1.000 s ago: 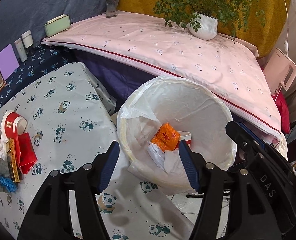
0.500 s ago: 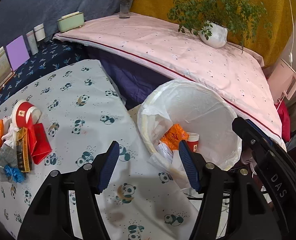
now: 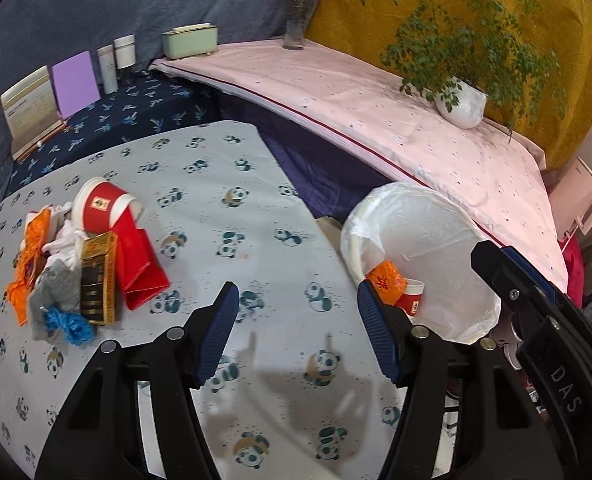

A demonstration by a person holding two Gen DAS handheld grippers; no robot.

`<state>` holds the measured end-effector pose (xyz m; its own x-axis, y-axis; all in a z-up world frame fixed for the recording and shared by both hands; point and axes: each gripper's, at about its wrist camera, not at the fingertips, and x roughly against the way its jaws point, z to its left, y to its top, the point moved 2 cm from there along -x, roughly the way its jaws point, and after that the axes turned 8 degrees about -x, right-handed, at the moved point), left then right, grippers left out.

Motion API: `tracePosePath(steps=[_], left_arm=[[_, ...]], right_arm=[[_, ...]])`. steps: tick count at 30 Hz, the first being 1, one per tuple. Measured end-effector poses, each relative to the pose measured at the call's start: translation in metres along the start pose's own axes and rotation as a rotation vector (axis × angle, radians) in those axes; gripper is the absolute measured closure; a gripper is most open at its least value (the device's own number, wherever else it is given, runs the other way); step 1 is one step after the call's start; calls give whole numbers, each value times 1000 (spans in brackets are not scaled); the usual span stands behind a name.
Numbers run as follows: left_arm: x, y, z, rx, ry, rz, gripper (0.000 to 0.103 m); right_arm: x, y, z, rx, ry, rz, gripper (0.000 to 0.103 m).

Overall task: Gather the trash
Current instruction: 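Move both open tools back from the bin toward the trash pile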

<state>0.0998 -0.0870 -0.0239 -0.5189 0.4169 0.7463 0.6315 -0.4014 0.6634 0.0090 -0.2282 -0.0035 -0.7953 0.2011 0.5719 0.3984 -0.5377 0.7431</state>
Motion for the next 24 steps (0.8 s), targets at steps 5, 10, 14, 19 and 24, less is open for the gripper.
tracePosePath(steps=[5, 10, 14, 19, 24], left_arm=[[11, -9, 30, 51, 27, -11, 44], [24, -22, 69, 114, 72, -19, 39], [31, -36, 102, 159, 113, -14, 38], [35, -54, 147, 227, 165, 3, 37], [27, -69, 183, 268, 210, 39, 37]], right_arm=[[0, -7, 30, 48, 25, 13, 65], [-3, -19, 65, 96, 61, 39, 64], [-9, -32, 91, 131, 89, 68, 64], [-19, -53, 123, 172, 126, 111, 64], [-30, -74, 151, 214, 156, 155, 64]])
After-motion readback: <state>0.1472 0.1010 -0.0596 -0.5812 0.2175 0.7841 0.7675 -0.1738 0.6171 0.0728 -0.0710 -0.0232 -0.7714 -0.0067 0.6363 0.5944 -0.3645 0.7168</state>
